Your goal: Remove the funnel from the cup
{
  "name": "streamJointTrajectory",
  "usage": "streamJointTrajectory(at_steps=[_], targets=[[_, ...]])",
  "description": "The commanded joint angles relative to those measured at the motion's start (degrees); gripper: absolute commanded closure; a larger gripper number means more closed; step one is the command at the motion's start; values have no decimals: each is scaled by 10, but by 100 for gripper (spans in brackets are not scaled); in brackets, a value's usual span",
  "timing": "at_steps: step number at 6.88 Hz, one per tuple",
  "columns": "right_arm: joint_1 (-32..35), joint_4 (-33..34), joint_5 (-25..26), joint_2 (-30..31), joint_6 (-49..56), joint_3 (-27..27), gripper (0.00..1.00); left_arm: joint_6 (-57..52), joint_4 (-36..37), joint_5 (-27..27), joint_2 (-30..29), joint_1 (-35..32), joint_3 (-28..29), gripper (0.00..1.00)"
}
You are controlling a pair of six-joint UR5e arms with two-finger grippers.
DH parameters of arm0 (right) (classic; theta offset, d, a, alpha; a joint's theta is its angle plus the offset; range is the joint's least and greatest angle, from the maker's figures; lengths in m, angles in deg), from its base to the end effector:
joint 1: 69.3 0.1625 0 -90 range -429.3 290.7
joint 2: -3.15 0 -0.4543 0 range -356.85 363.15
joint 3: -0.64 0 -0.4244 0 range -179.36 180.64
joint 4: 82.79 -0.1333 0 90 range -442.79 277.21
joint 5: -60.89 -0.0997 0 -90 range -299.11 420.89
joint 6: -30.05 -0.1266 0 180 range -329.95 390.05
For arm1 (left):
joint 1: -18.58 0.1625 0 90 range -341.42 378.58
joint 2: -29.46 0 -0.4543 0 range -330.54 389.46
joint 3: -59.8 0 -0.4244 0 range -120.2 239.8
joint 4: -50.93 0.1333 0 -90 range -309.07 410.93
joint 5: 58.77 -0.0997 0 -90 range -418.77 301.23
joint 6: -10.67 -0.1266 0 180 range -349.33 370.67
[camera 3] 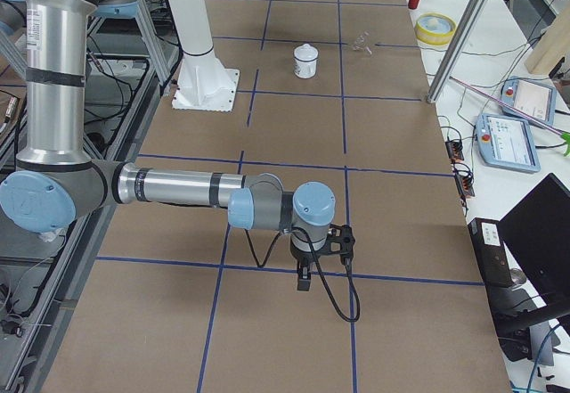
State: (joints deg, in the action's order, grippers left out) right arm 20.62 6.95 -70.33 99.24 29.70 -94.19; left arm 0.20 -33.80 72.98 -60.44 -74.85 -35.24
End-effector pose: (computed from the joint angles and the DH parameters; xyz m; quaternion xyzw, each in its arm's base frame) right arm 0.0492 -0.4742 0.7205 -0.0095 -0.3520 0.0053 0.9360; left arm -0.0801 -0.5173 0.6753 0.0404 0.3540 0.0563 0.9327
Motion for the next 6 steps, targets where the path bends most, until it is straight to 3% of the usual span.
streamJointTrajectory(at_steps=[1,6], targets=[[0,0,0,1,0,0,0,2,0,0,-1,1,1,0],[0,0,0,0,0,-1,0,2,1,0,1,0,4,0]])
